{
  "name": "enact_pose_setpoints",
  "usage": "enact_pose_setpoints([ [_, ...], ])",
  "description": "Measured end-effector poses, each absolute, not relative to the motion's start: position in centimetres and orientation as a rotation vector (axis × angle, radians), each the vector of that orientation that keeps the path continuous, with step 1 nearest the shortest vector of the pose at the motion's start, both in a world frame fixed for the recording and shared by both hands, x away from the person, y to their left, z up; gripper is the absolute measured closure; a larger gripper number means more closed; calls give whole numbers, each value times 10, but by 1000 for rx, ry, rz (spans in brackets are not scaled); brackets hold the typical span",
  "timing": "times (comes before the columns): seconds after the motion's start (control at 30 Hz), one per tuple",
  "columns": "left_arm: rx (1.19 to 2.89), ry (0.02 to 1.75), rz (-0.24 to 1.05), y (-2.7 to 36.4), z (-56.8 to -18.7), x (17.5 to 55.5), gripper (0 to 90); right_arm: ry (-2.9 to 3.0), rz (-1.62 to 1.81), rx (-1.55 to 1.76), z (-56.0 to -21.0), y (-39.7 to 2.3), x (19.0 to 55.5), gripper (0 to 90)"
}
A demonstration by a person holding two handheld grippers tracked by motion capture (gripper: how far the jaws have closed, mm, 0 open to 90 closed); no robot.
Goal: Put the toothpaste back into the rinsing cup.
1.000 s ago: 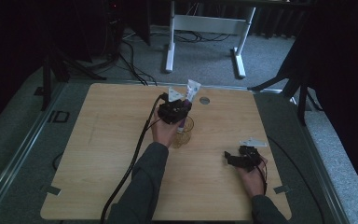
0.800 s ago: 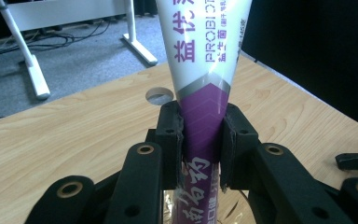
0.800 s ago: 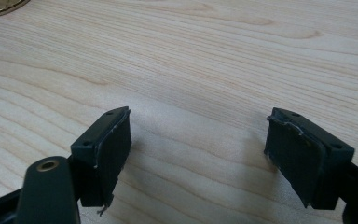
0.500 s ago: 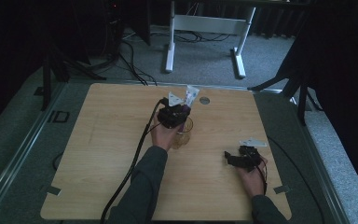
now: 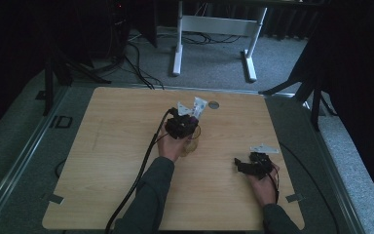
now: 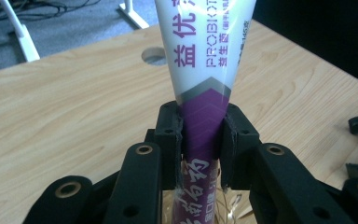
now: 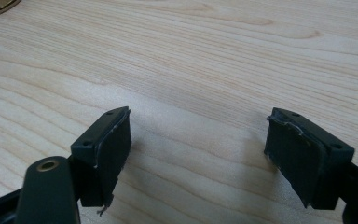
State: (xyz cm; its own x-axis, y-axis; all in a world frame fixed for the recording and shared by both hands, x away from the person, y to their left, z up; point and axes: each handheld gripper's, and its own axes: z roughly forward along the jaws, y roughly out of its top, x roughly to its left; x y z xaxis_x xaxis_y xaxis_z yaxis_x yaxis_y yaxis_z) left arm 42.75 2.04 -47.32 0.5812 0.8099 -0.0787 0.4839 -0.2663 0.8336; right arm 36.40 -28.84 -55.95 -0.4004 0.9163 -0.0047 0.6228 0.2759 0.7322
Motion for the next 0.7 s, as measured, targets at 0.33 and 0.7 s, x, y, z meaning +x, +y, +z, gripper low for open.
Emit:
enact_pose_setpoints([
  [0.33, 1929, 1066, 442, 20, -478, 427, 696, 2123, 920, 1386, -559, -288, 364, 222],
  [0.7, 1863, 1075, 407, 31, -477, 417, 523, 2123, 921, 1386, -559, -288, 364, 222],
])
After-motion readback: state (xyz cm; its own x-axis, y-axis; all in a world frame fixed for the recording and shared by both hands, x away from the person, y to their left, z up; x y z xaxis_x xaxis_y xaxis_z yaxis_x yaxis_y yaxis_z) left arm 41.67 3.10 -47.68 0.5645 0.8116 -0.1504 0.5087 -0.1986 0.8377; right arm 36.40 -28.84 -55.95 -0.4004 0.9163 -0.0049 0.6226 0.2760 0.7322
